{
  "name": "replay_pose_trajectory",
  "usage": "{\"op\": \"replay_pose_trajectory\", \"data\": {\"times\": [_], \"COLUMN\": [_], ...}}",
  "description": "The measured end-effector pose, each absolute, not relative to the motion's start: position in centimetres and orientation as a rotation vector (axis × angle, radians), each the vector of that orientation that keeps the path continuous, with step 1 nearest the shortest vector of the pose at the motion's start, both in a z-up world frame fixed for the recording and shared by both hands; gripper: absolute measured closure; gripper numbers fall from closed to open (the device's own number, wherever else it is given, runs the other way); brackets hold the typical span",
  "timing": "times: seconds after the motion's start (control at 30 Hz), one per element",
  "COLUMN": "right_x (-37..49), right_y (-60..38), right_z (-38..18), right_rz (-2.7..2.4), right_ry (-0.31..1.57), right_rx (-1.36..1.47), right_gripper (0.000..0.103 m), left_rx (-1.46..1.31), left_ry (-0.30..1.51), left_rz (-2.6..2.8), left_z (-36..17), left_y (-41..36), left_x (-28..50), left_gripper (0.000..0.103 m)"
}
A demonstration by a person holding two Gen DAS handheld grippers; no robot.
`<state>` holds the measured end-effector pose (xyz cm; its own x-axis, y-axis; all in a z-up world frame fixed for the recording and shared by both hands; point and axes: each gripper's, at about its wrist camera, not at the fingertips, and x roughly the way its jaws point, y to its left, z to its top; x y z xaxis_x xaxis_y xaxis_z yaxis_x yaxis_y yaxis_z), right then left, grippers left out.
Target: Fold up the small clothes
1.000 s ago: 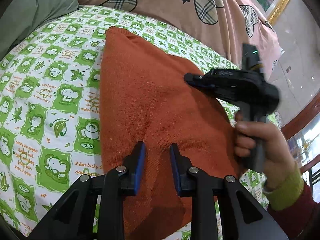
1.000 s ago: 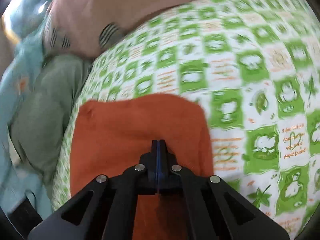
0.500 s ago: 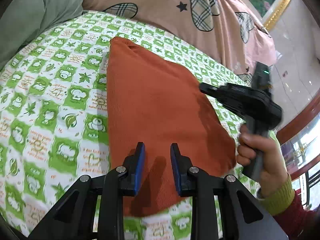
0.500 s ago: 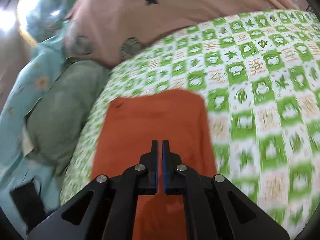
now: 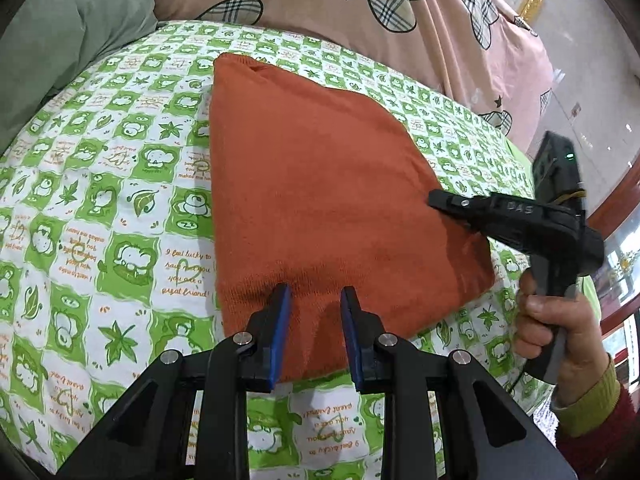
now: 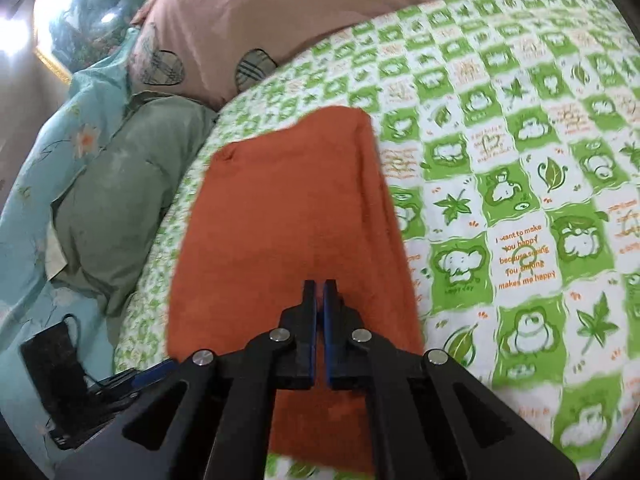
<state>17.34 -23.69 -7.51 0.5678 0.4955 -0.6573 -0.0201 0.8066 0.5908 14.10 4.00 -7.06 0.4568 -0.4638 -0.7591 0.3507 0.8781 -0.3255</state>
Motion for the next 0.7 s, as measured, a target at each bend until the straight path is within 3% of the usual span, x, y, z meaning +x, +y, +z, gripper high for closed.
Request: {"op": "replay_pose_trajectory", "data": {"times": [0.4,0.47,0.53,0.57,0.7], "right_x": [10.9,9.9,8.5,7.9,5.6], "right_y": [-22.1,-22.2,-22.1,-22.1,-21.4], "right_z": [-3.6,-3.7,-3.8,-3.9,-4.4], "right_rz": [0.362,0.354,0.342,0.338,0.325], "right_ry": [0.885,0.887,0.889,0.886,0.893], "right_rx": [0.504,0.504,0.497,0.494,0.435], "right_gripper": [0.098,0.089,0.048,0.041,0.037], "left_rx": [-0.149,-0.143,-0.133,-0.132,-0.124], "left_ry": [0.967,0.957,0.946,0.943,0.938], "left_rz": [-0.415,-0.391,-0.348,-0.335,-0.278], "left_z": [-6.3,-5.9,-5.5,-5.4,-5.1], "left_y": [4.9,5.3,5.9,6.2,7.4], "left_x": [11.2,10.3,9.1,8.6,6.6], "left_gripper": [0.074,0.064,0.048,0.045,0.025]}}
